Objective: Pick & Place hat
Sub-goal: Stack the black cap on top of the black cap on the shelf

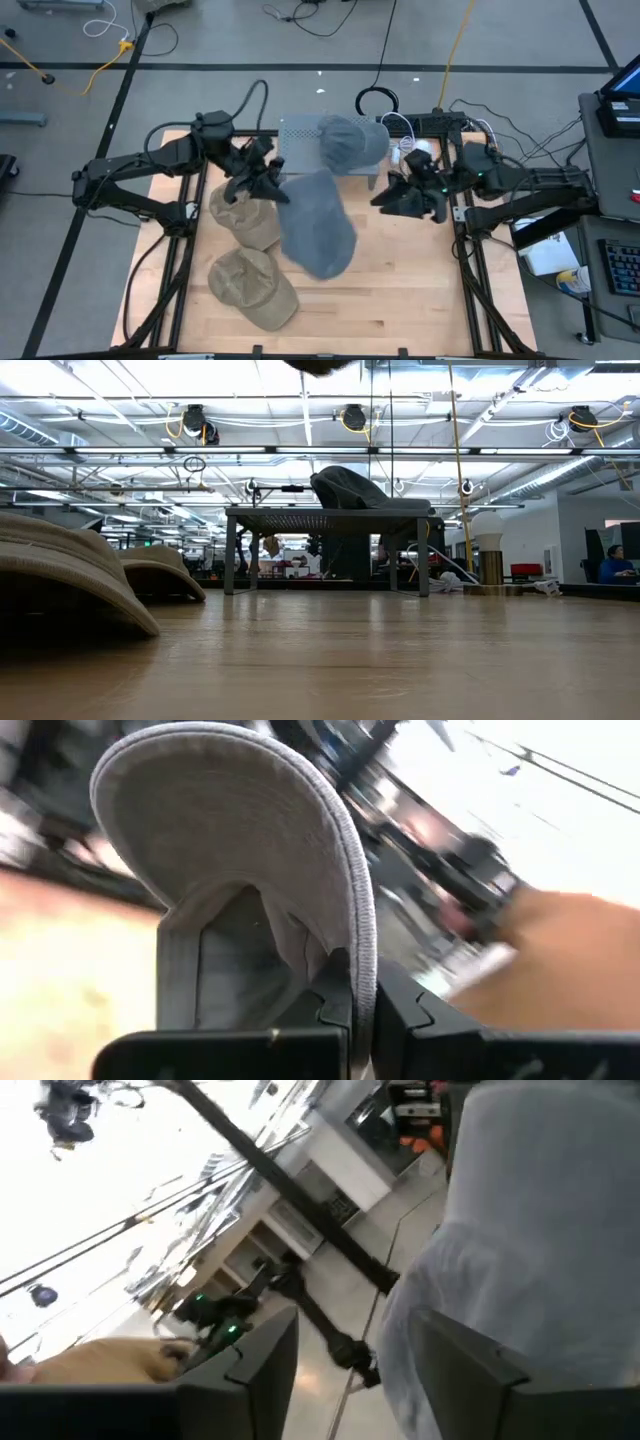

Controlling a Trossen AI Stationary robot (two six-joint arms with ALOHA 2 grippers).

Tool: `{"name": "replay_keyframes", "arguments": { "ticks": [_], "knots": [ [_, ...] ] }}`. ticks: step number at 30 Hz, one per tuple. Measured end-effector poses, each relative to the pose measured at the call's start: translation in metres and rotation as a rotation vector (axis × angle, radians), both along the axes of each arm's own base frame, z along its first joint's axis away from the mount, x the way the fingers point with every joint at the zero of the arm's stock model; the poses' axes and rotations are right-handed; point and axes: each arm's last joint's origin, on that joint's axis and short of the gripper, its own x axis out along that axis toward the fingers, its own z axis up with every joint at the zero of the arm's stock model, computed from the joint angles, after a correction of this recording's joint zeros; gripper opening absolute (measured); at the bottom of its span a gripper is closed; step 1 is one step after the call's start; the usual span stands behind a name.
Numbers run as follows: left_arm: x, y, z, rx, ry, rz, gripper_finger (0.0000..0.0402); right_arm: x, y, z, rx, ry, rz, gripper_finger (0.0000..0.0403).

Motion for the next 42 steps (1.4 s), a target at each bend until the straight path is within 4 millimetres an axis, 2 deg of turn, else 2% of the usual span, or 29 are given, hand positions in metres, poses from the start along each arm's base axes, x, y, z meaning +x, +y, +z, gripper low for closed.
{"name": "replay_keyframes", "arguments": {
  "ticks": [4,8,13,16,27,34,42],
  "knots": [
    [-0.001,-0.009,-0.001,-0.071,0.059,-0.15,0.0007,-0.011,-0.002,0.002,-0.001,0.018,-0.009,0.0196],
    [-0.002,-0.017,-0.001,-0.133,0.116,-0.234,0.0011,-0.011,-0.005,0.0,-0.002,0.036,-0.043,0.0192],
    [-0.001,-0.025,-0.001,-0.166,0.155,-0.279,0.0007,0.008,-0.01,-0.007,-0.068,0.028,-0.109,0.019],
    [0.004,-0.029,-0.004,-0.178,0.178,-0.277,0.0007,0.022,-0.013,-0.011,-0.084,0.008,-0.092,0.019],
    [0.042,-0.035,-0.026,-0.222,0.227,-0.297,0.0007,0.062,-0.015,-0.033,-0.145,-0.012,0.039,0.019],
    [0.065,-0.036,-0.041,-0.237,0.234,-0.314,0.0007,0.076,-0.012,-0.046,-0.184,0.007,0.105,0.019],
    [0.074,-0.036,-0.051,-0.264,0.282,-0.337,0.0006,0.084,0.006,-0.057,-0.191,0.031,0.227,0.0188]
  ]
}}
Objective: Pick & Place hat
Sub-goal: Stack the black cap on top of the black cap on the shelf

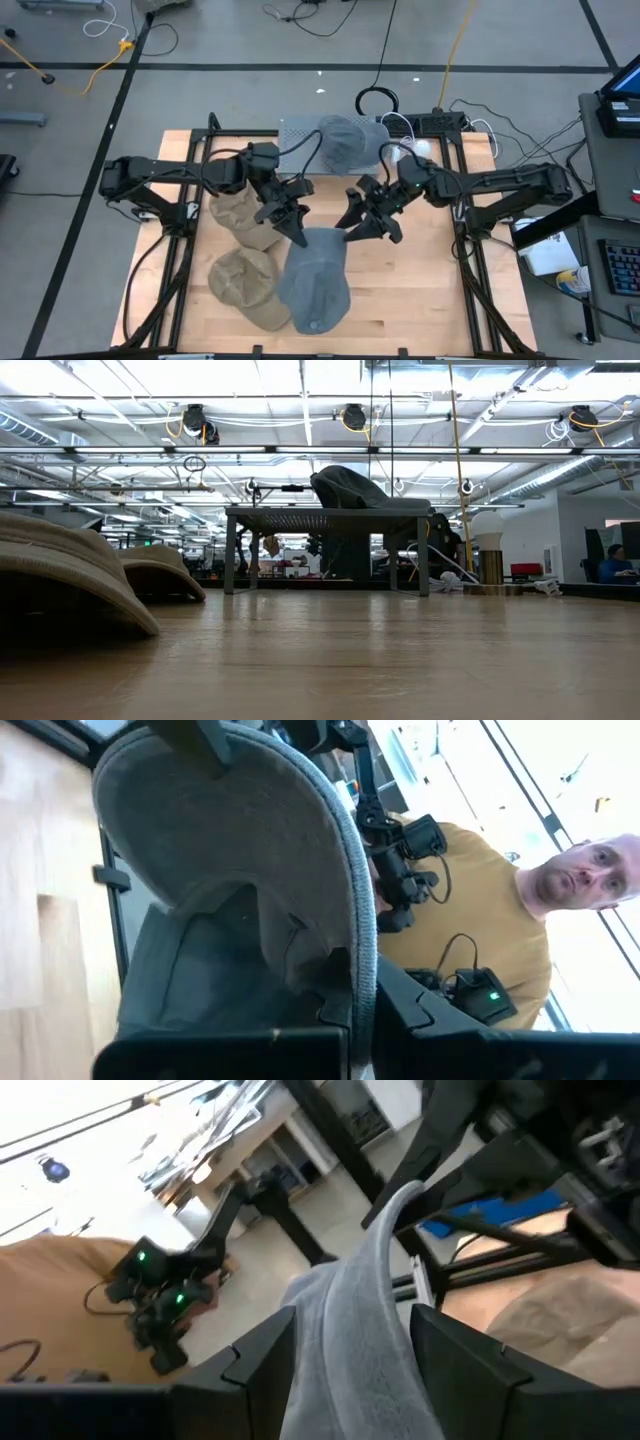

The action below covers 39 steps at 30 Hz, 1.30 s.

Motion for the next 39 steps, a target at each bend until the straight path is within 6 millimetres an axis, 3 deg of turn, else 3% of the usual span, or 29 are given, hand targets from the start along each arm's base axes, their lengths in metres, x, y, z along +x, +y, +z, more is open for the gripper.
{"name": "replay_keyframes", "arguments": {
  "ticks": [6,14,25,28,34,39],
  "knots": [
    [0.0,0.0,0.0,-0.016,0.019,-0.006,0.0006,0.002,0.005,-0.002,0.001,0.005,-0.001,0.0156],
    [0.0,0.0,0.002,-0.023,0.012,-0.007,0.0011,0.002,0.003,-0.001,0.06,0.038,-0.031,0.0015],
    [-0.001,0.008,0.004,-0.013,-0.012,0.03,0.0029,-0.001,0.002,0.002,0.137,0.085,0.022,0.0005],
    [-0.002,0.014,0.009,0.0,-0.065,0.075,0.0063,-0.008,0.006,0.009,0.155,0.074,0.041,0.0004],
    [-0.003,0.031,0.013,0.011,-0.118,0.131,0.0178,-0.031,0.012,0.027,0.188,0.051,0.072,0.0003],
    [-0.006,0.05,0.014,0.013,-0.132,0.169,0.0257,-0.055,0.012,0.039,0.214,0.065,-0.045,0.0003]
  ]
}}
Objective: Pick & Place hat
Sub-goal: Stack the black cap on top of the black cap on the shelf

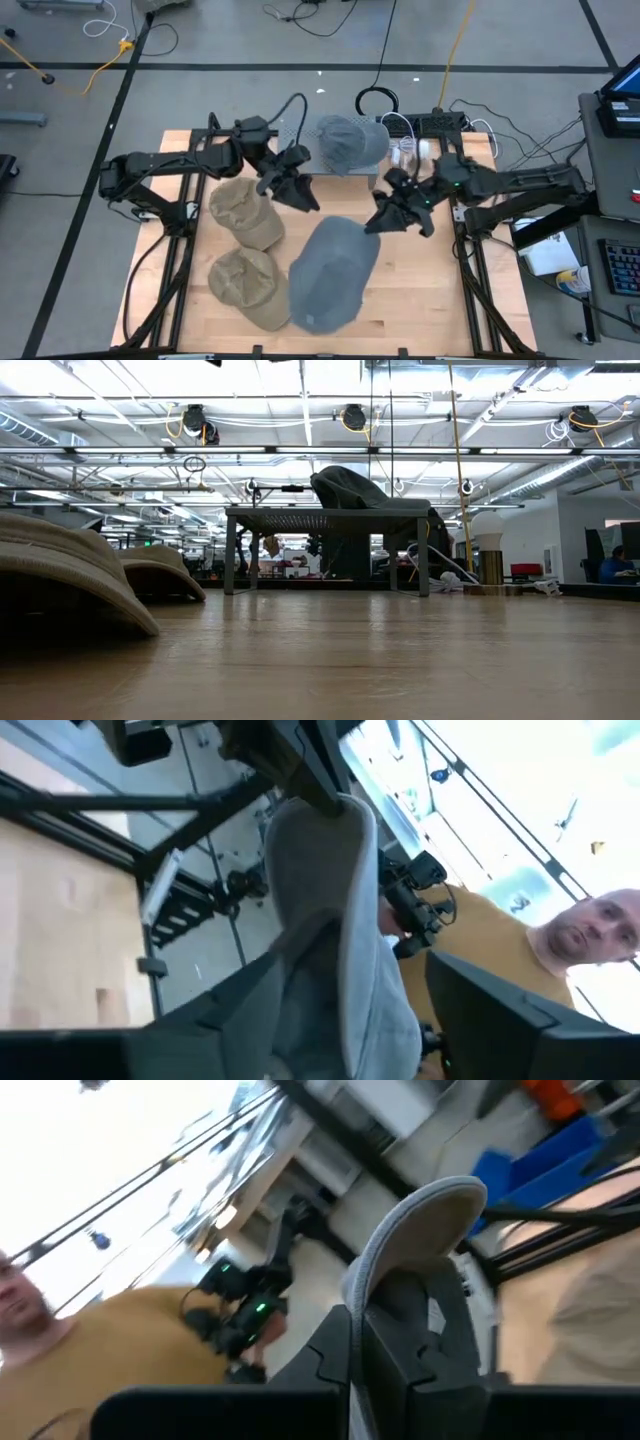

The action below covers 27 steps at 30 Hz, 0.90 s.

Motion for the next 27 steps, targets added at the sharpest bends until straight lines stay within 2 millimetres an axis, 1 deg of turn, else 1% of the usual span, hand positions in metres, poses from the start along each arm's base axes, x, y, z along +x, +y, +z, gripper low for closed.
{"name": "replay_keyframes", "arguments": {
  "ticks": [3,6,10,12,15,18,21,27],
  "knots": [
    [-0.005,0.01,0.004,0.009,-0.022,0.062,0.0281,-0.018,-0.001,0.007,0.005,0.014,-0.11,0.0003],
    [-0.008,0.02,0.01,0.028,-0.067,0.147,0.029,-0.037,-0.004,0.014,-0.022,-0.007,-0.247,0.0003],
    [-0.017,0.031,0.017,0.032,-0.097,0.251,0.0285,-0.063,-0.01,0.023,-0.073,-0.048,-0.459,0.0003],
    [-0.024,0.034,0.025,0.046,-0.136,0.307,0.0279,-0.075,-0.013,0.028,-0.104,-0.077,-0.565,0.0003],
    [-0.033,0.038,0.032,0.048,-0.158,0.382,0.0272,-0.09,-0.017,0.033,-0.144,-0.104,-0.696,0.0003],
    [-0.047,0.042,0.041,0.047,-0.171,0.464,0.0269,-0.099,-0.021,0.035,-0.186,-0.122,-0.78,0.0003],
    [-0.062,0.043,0.051,0.049,-0.187,0.544,0.0269,-0.105,-0.024,0.038,-0.21,-0.135,-0.845,0.0003],
    [-0.095,0.039,0.062,0.084,-0.146,0.703,0.0269,-0.111,-0.027,0.04,-0.244,-0.143,-0.931,0.0003]
  ]
}}
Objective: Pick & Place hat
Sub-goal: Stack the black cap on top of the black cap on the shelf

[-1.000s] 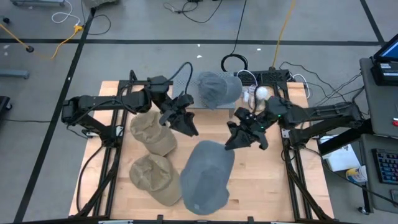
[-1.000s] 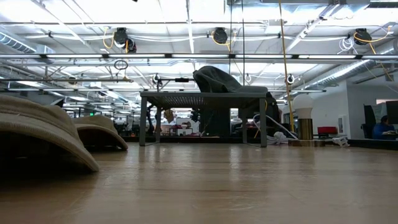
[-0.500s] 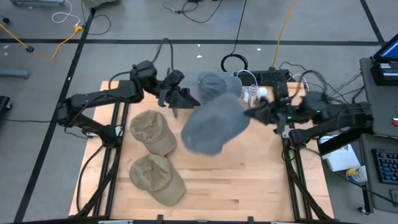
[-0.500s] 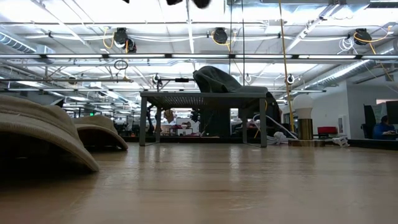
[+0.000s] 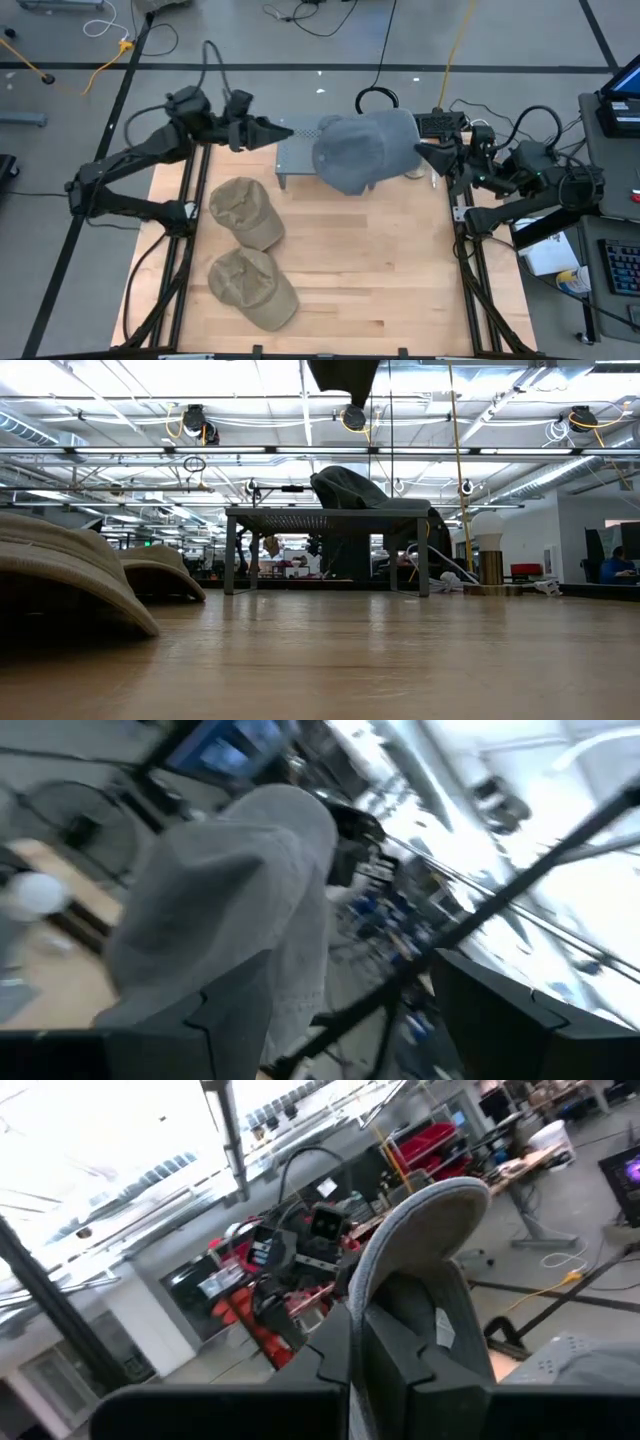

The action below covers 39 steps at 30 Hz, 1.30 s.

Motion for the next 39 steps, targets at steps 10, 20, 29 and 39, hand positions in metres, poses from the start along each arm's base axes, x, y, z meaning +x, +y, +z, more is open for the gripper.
{"name": "replay_keyframes", "arguments": {
  "ticks": [10,20,29,39],
  "knots": [
    [-0.042,-0.016,0.006,-0.024,0.083,0.265,0.0269,0.01,0.002,0.011,-0.07,-0.108,-0.029,0.0003],
    [-0.026,-0.033,0.003,-0.02,0.087,0.31,0.0269,0.038,0.008,0.013,-0.147,-0.154,-0.011,0.0003],
    [-0.003,-0.046,-0.001,-0.017,0.066,0.331,0.0269,0.048,0.009,0.012,-0.214,-0.153,-0.037,0.0003],
    [0.016,-0.054,-0.006,-0.03,0.056,0.349,0.0269,0.067,0.009,0.003,-0.193,-0.123,0.009,0.0003]
  ]
}}
